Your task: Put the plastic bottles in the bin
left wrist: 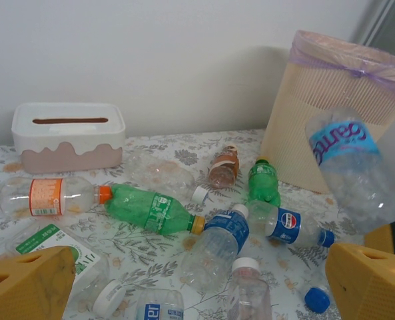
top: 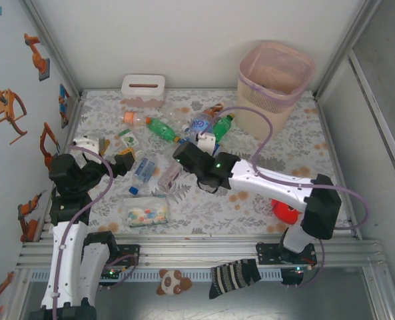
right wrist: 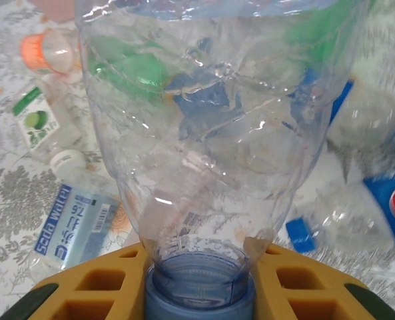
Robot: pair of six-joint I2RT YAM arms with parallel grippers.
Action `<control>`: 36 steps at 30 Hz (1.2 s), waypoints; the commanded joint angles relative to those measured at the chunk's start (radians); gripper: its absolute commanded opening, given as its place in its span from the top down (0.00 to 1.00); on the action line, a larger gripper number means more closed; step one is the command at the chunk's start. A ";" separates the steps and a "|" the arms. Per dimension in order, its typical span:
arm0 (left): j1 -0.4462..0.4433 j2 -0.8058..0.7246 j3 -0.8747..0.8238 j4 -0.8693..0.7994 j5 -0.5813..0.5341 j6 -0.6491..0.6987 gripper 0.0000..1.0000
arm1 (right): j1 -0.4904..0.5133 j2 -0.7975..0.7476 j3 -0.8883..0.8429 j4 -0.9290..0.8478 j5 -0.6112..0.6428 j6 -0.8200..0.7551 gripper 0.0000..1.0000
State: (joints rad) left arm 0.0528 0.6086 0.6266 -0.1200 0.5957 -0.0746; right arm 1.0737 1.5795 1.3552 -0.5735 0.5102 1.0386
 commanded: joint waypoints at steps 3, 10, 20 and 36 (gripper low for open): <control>-0.002 0.005 0.017 0.020 0.013 0.001 0.04 | -0.094 -0.112 0.080 -0.092 -0.023 -0.350 0.77; -0.001 -0.001 0.018 0.009 -0.001 0.010 0.04 | -0.299 -0.154 0.258 -0.251 -0.157 -0.511 0.77; 0.000 -0.002 0.019 -0.002 -0.016 0.016 0.04 | -0.595 -0.090 0.510 -0.345 -0.313 -0.597 0.75; 0.001 -0.004 0.025 -0.029 -0.041 0.038 0.04 | -0.924 0.330 0.962 -0.390 -0.595 -0.558 0.74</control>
State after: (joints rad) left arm 0.0528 0.6147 0.6266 -0.1379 0.5606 -0.0631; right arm 0.1768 1.8702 2.2532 -0.9375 -0.0093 0.4717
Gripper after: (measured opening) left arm 0.964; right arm 0.331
